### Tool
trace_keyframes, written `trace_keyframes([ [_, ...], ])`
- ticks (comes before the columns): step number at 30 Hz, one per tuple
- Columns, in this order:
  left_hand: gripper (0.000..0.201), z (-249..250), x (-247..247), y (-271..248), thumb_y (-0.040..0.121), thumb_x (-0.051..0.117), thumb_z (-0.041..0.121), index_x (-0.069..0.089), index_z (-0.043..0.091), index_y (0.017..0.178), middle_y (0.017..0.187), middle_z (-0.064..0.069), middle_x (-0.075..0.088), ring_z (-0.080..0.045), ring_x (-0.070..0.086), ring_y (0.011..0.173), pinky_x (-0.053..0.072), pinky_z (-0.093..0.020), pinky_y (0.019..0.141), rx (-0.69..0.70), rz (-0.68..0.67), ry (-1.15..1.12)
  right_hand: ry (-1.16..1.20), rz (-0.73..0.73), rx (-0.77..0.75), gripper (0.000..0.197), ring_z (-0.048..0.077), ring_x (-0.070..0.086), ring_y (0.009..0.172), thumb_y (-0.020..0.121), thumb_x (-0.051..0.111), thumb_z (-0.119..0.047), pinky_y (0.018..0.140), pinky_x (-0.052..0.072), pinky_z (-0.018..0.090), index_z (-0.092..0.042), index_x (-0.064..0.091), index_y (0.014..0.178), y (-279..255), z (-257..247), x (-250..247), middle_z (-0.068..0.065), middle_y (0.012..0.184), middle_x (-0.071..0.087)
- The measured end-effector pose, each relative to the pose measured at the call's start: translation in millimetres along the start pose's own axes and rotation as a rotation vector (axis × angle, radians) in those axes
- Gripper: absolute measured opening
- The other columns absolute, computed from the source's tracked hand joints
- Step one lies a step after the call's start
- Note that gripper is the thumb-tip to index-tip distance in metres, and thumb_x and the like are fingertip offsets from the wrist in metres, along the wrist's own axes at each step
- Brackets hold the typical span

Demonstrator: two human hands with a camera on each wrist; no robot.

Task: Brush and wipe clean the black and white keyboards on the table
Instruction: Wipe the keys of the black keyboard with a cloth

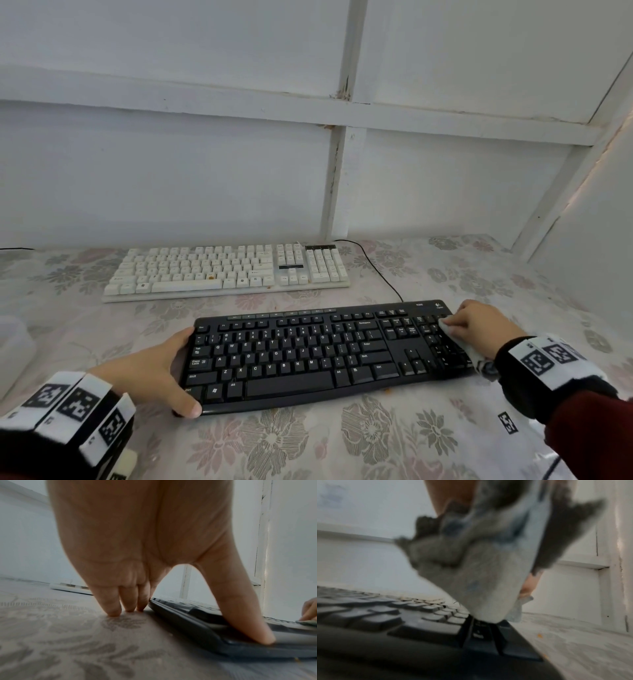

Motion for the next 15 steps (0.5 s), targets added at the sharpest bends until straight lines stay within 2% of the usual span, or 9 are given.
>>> trace_keyframes([
  [2,0.146,2.6,1.8,-0.8,0.024,0.098,0.026,0.015,0.026,0.145,0.137,0.014,0.041,-0.011,0.043,0.127,0.033,-0.039,0.111,0.002,-0.008,-0.017,0.043,0.023,0.022,0.036,0.025,0.053,0.073,0.097,0.048,-0.026,0.062,0.030,0.022,0.003,0.067,0.105,0.9,-6.4,-5.5,0.014,0.083,0.051],
  [3,0.146,3.1,2.6,-1.5,0.023,0.098,0.025,0.015,0.026,0.144,0.135,0.014,0.042,-0.010,0.044,0.126,0.034,-0.038,0.111,0.000,-0.012,-0.028,0.070,0.032,0.004,0.037,0.022,0.053,0.071,0.097,0.047,-0.026,0.059,0.032,0.020,0.004,0.068,0.103,-0.1,-15.9,-8.1,0.016,0.088,0.055],
  [4,0.146,3.4,3.0,-1.7,0.023,0.098,0.025,0.016,0.026,0.144,0.135,0.014,0.043,-0.010,0.045,0.125,0.035,-0.038,0.110,0.001,-0.013,-0.036,0.092,0.038,-0.041,0.037,0.017,0.052,0.072,0.097,0.047,-0.026,0.059,0.034,0.015,0.002,0.069,0.101,-2.0,-29.7,-9.4,0.013,0.095,0.057],
  [6,0.147,3.2,3.3,-1.8,0.023,0.098,0.025,0.015,0.025,0.145,0.134,0.015,0.043,-0.010,0.045,0.125,0.036,-0.037,0.110,0.001,-0.014,-0.028,0.115,0.022,-0.162,0.034,0.015,0.054,0.080,0.097,0.046,-0.028,0.066,0.037,0.013,-0.003,0.069,0.100,-7.7,-64.2,-4.9,0.007,0.103,0.055],
  [8,0.146,3.7,2.9,-2.4,0.024,0.098,0.027,0.015,0.028,0.144,0.132,0.018,0.044,-0.008,0.045,0.124,0.035,-0.036,0.110,-0.003,-0.012,-0.008,0.069,-0.010,-0.246,0.028,0.020,0.054,0.090,0.097,0.046,-0.024,0.072,0.036,0.020,-0.004,0.066,0.098,-13.3,-92.1,7.2,0.004,0.102,0.050],
  [9,0.145,4.3,2.7,-2.4,0.023,0.098,0.028,0.015,0.030,0.142,0.131,0.019,0.044,-0.007,0.045,0.124,0.035,-0.035,0.110,-0.001,-0.012,-0.001,0.045,-0.010,-0.257,0.024,0.022,0.053,0.092,0.096,0.046,-0.021,0.070,0.033,0.019,-0.005,0.064,0.096,-14.6,-98.6,12.2,0.003,0.100,0.046],
  [10,0.143,5.0,2.4,-2.6,0.023,0.097,0.030,0.016,0.032,0.141,0.131,0.019,0.045,-0.006,0.046,0.123,0.034,-0.035,0.111,0.002,-0.010,0.007,0.031,0.003,-0.247,0.021,0.023,0.053,0.091,0.095,0.045,-0.019,0.069,0.032,0.018,-0.006,0.062,0.094,-14.8,-98.5,15.1,0.002,0.098,0.044],
  [13,0.139,4.0,1.3,-3.2,0.022,0.097,0.033,0.019,0.036,0.137,0.132,0.021,0.044,-0.004,0.045,0.124,0.032,-0.036,0.112,0.002,-0.002,0.023,0.004,0.073,-0.185,0.028,0.021,0.052,0.085,0.098,0.043,-0.027,0.074,0.039,0.027,-0.008,0.061,0.086,-14.9,-77.5,14.3,0.003,0.096,0.048],
  [15,0.142,1.8,0.4,-2.6,0.026,0.097,0.032,0.017,0.032,0.143,0.136,0.019,0.043,-0.007,0.043,0.127,0.032,-0.039,0.112,0.002,0.001,0.037,-0.022,0.109,-0.145,0.033,0.018,0.053,0.080,0.100,0.041,-0.029,0.071,0.041,0.024,-0.008,0.063,0.086,-14.7,-56.2,10.1,0.002,0.092,0.048],
])
Point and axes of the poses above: each hand's wrist, its own y-axis towards the middle knuckle, its own x-axis out of the palm, z = x × y, the point moved 10 cm from there along y, towards the middle knuckle
